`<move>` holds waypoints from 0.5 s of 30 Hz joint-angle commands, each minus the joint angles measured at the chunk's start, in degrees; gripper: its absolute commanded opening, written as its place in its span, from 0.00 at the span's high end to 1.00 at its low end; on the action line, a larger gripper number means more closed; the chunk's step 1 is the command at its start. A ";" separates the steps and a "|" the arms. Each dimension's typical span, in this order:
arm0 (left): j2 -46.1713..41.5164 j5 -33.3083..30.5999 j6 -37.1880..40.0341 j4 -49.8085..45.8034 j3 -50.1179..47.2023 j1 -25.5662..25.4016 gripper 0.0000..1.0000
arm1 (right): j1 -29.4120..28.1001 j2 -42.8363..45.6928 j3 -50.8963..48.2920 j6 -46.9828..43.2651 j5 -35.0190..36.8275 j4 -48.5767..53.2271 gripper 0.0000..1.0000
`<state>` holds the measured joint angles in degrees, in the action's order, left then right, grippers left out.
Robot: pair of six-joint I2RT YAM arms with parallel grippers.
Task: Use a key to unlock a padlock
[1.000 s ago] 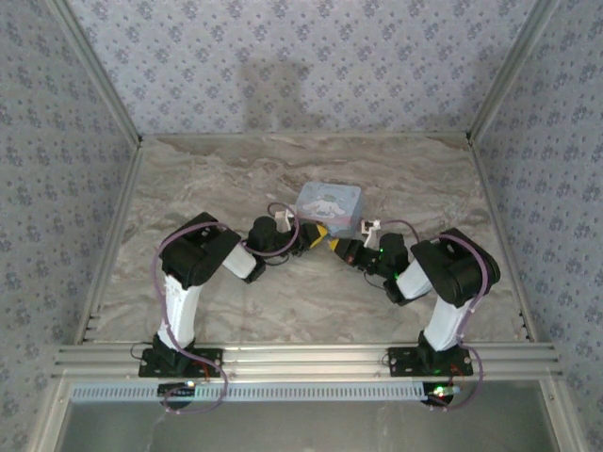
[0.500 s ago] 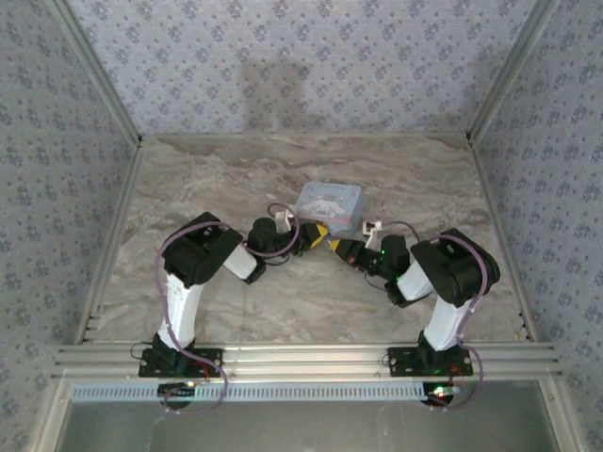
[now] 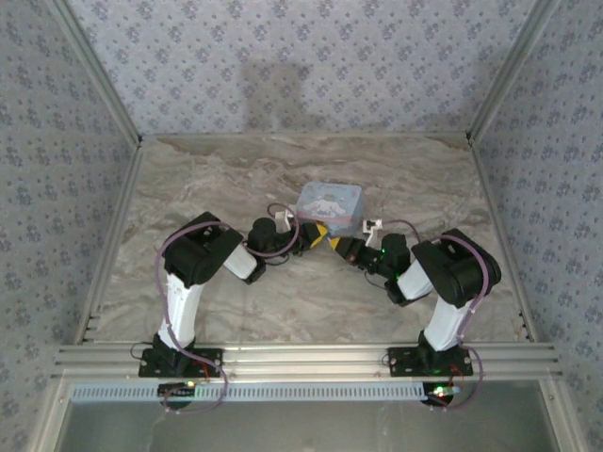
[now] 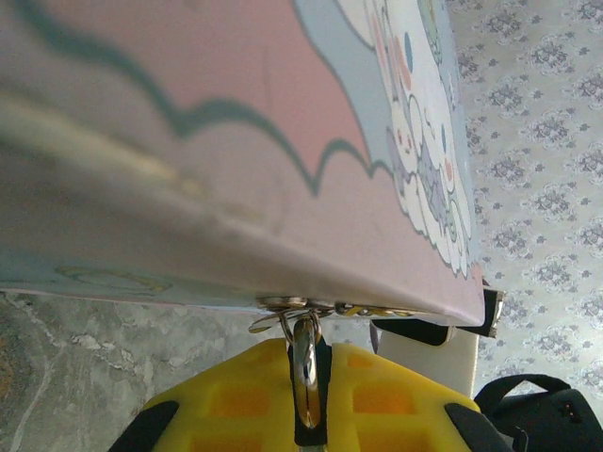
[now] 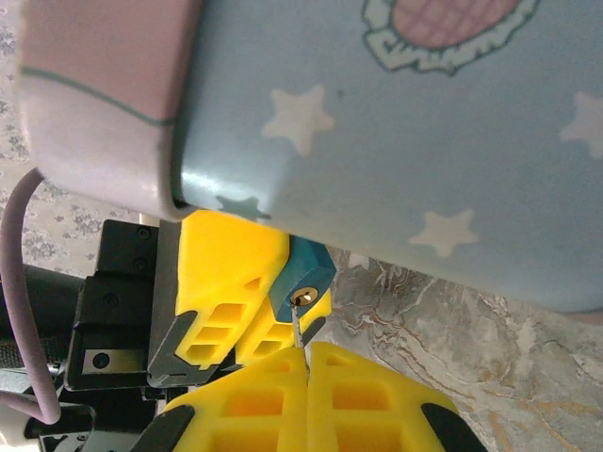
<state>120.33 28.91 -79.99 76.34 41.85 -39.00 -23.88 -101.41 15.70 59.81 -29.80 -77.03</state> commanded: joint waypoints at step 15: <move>2.61 2.51 -2.81 4.26 0.43 -2.07 1.00 | -0.95 -2.05 5.62 9.46 1.21 -2.87 1.00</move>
<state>121.71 27.33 -82.19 77.58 41.87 -39.00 -24.05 -103.24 18.00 65.67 -29.50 -76.05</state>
